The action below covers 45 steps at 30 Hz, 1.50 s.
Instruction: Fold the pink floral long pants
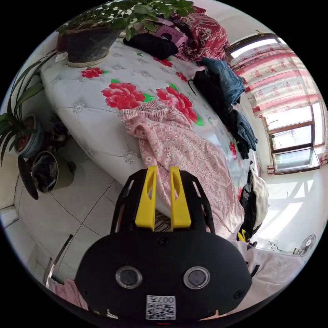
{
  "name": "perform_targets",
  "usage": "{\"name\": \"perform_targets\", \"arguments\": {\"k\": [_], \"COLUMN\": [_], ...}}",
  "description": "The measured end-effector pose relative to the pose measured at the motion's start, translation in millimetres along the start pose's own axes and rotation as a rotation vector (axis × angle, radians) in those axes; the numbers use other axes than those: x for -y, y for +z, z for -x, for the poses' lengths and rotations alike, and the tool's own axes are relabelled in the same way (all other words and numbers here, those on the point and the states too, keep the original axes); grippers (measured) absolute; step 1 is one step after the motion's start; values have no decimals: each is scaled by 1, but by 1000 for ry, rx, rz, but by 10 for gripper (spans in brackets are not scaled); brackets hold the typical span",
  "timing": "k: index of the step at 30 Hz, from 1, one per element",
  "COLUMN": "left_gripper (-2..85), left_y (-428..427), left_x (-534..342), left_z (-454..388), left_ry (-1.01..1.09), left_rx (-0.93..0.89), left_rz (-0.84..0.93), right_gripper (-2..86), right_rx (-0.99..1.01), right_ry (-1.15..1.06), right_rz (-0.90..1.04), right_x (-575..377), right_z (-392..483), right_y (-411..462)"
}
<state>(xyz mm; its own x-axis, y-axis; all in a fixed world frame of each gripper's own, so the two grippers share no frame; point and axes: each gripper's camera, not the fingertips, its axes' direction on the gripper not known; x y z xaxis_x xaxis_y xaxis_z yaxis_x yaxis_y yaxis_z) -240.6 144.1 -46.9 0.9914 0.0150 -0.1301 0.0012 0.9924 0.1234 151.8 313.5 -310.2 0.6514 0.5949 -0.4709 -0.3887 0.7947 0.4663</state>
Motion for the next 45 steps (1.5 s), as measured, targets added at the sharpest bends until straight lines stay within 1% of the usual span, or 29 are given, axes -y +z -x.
{"name": "perform_targets", "arguments": {"k": [2,4,5,8,10,12,13,14,15,17,19,20,22,24,25,26,27,29,32,34,36,37,38,39,41,43,45], "left_gripper": [85,95,101,106,100,73,29,4,1,-7,-8,-9,-9,-10,-10,-10,-10,-10,-10,-10,-10,-10,-10,-10,-9,-9,-8], "left_y": [-6,-10,-12,-13,-7,-1,1,0,-1,-14,-31,-45,-66,-79,-79,-69,-61,-20,7,8,5,4,4,5,7,8,11], "left_x": [12,23,31,51,63,73,78,83,84,88,87,83,73,59,49,40,35,18,5,7,12,16,18,19,19,17,14], "left_z": [12,20,25,40,50,55,55,53,51,39,30,24,14,8,11,18,24,47,59,58,51,44,37,34,24,21,21], "left_ry": [-63,-107,-138,-237,-292,-335,-343,-336,-323,-227,-162,-111,-27,44,61,52,36,-60,-126,-143,-124,-96,-67,-54,-17,-1,6], "left_rx": [-42,-84,-112,-170,-174,-169,-164,-154,-154,-224,-301,-350,-390,-357,-297,-238,-216,-155,-111,-118,-115,-93,-68,-55,-17,4,24], "left_rz": [-37,-72,-100,-156,-156,-132,-124,-107,-100,-107,-128,-134,-146,-133,-104,-50,-11,142,205,195,197,206,222,229,245,252,265], "right_gripper": [57,43,32,8,3,0,-1,-2,-2,-3,-3,-3,-3,-3,-3,-3,-3,-3,-3,-3,-3,-3,-2,-2,-2,-2,-1], "right_rx": [-129,-207,-263,-319,-289,-260,-222,-171,-145,-18,59,88,74,29,-43,-129,-157,-262,-290,-250,-151,-71,15,51,139,103,-5], "right_ry": [-111,-181,-212,-276,-313,-338,-348,-353,-354,-362,-383,-411,-451,-485,-483,-449,-424,-272,-145,-125,-131,-149,-188,-213,-345,-430,-452], "right_rz": [129,183,206,208,231,227,206,174,153,53,-13,-55,-129,-179,-164,-94,-45,120,209,179,115,51,-19,-50,-148,-184,-179], "right_x": [-13,-19,-20,-15,-9,-4,0,4,5,12,16,17,14,9,7,6,5,-2,-15,-16,-8,-1,7,9,11,5,-4], "right_z": [20,33,42,63,75,86,93,101,104,117,124,129,132,126,116,99,88,43,12,13,24,36,52,61,95,109,105], "right_y": [27,43,50,56,57,53,47,38,33,2,-24,-41,-66,-81,-79,-66,-56,-9,35,43,38,29,17,11,-12,-19,-12]}}
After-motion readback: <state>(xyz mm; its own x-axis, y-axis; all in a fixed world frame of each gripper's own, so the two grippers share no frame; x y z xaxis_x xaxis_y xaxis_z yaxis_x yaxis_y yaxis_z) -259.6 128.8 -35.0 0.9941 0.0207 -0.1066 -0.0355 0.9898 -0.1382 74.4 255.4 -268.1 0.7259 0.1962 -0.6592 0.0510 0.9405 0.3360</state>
